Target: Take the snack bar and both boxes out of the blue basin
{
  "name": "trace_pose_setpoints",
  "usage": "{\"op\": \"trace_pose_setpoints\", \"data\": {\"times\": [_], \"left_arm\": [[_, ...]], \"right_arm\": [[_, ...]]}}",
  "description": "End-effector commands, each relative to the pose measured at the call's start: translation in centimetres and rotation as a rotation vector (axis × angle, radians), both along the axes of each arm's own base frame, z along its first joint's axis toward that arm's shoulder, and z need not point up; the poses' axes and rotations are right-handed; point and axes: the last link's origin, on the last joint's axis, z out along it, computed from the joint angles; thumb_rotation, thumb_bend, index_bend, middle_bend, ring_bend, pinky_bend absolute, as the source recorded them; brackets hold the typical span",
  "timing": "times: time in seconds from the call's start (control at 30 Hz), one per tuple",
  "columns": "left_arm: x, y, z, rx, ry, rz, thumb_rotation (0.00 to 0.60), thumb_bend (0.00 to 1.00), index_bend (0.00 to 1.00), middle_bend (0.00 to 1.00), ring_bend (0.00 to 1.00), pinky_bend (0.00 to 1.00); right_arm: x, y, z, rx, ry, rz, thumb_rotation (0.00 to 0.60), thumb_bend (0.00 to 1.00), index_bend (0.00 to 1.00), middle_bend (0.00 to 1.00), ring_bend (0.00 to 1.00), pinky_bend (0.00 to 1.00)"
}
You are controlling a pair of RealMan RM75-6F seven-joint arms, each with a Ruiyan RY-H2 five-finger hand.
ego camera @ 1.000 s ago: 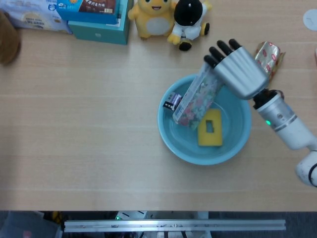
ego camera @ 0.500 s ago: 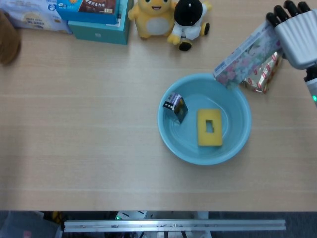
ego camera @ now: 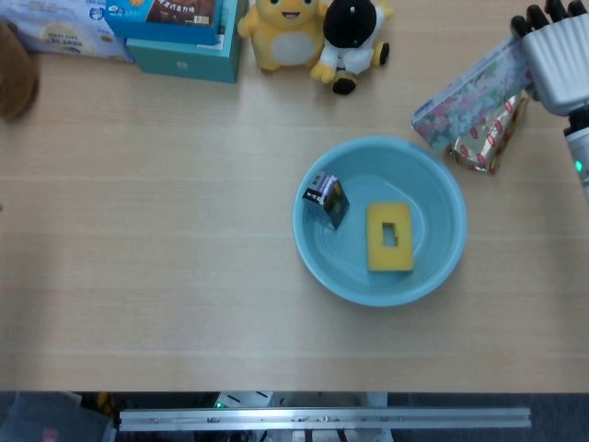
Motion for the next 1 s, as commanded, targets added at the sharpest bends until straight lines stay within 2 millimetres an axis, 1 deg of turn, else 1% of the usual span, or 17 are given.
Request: {"op": "trace_pose_setpoints", "data": {"times": [0.03, 0.23, 0.47, 0.57, 0.73, 0.77, 0.83, 0.87, 0.93, 0.97, 1.0], "left_arm": [[0.0, 0.0, 0.0, -0.001, 0.000, 0.001, 0.600, 0.44, 0.27, 0.22, 0.15, 0.15], [-0.1, -0.1, 0.0, -0.005, 0.002, 0.008, 0.600, 0.44, 0.27, 0.22, 0.15, 0.15], [0.1, 0.2, -0.5, -0.022, 0.008, 0.005, 0.600, 0.44, 0.27, 0.22, 0.15, 0.15], [0.5, 0.4, -0.7, -0.032, 0.009, -0.007, 0.600, 0.44, 0.27, 0.22, 0.15, 0.15], [1.0, 0.4, -1.1, -0.044, 0.009, -0.021, 0.600, 0.44, 0.27, 0.22, 0.15, 0.15], [1.0, 0.4, -1.1, -0.045, 0.010, -0.020, 0.600, 0.44, 0.27, 0.22, 0.15, 0.15], [1.0, 0.2, -1.0, -0.043, 0.012, -0.014, 0.600, 0.44, 0.27, 0.22, 0.15, 0.15], [0.9, 0.1, -1.0, -0.041, 0.013, -0.012, 0.600, 0.44, 0.27, 0.22, 0.15, 0.15], [0.9, 0.0, -0.9, -0.040, 0.014, -0.007, 0.600, 0.44, 0.27, 0.22, 0.15, 0.15], [0.9, 0.0, -0.9, -0.039, 0.014, -0.006, 0.600, 0.44, 0.27, 0.22, 0.15, 0.15], [0.9, -0.1, -0.9, -0.039, 0.014, -0.005, 0.600, 0.44, 0.27, 0.22, 0.15, 0.15]], "right_arm": [[0.2, -0.2, -0.1, -0.008, 0.005, 0.005, 0.600, 0.06, 0.68, 0.44, 0.33, 0.46], [-0.8, -0.1, 0.8, -0.012, 0.029, -0.021, 0.600, 0.06, 0.68, 0.44, 0.33, 0.46], [-4.0, 1.6, 1.9, 0.022, 0.080, -0.081, 0.600, 0.06, 0.68, 0.44, 0.33, 0.46], [-5.0, 2.5, 1.7, 0.041, 0.088, -0.096, 0.600, 0.06, 0.68, 0.44, 0.33, 0.46], [-5.6, 3.2, 0.5, 0.083, 0.112, -0.105, 0.600, 0.06, 0.68, 0.44, 0.33, 0.46], [-5.7, 3.2, 0.3, 0.088, 0.123, -0.111, 0.600, 0.06, 0.64, 0.43, 0.33, 0.46], [-6.0, 3.3, 0.2, 0.101, 0.158, -0.136, 0.600, 0.06, 0.47, 0.40, 0.30, 0.46], [-6.0, 3.3, 0.2, 0.104, 0.172, -0.147, 0.600, 0.06, 0.32, 0.35, 0.26, 0.45], [-6.1, 3.3, 0.3, 0.111, 0.195, -0.170, 0.600, 0.05, 0.11, 0.28, 0.21, 0.43], [-6.0, 3.4, 0.3, 0.114, 0.199, -0.177, 0.600, 0.05, 0.05, 0.25, 0.19, 0.41], [-5.9, 3.4, 0.3, 0.116, 0.200, -0.180, 0.600, 0.05, 0.01, 0.22, 0.17, 0.40]]}}
